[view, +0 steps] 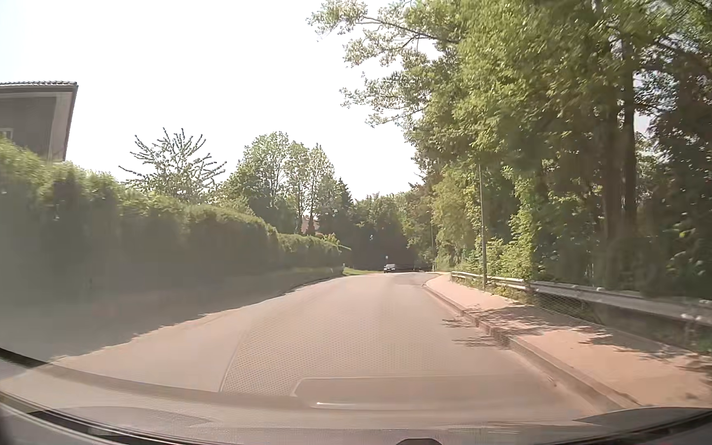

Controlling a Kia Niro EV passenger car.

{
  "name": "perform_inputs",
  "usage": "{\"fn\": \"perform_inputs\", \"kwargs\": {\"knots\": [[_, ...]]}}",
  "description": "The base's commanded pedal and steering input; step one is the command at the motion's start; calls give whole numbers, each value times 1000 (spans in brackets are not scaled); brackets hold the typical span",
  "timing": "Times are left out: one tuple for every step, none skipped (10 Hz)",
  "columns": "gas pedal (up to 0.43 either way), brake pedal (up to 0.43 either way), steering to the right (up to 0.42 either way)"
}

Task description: Follow the waypoints while adhering to traffic rules and regulations

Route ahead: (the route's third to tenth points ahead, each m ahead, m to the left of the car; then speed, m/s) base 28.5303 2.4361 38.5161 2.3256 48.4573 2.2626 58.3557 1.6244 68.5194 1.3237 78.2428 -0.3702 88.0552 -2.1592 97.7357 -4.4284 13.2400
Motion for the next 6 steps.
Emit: {"fn": "perform_inputs", "kwargs": {"knots": [[118,0,6],[110,0,6],[67,0,6],[47,0,6],[28,0,6],[0,0,4]]}}
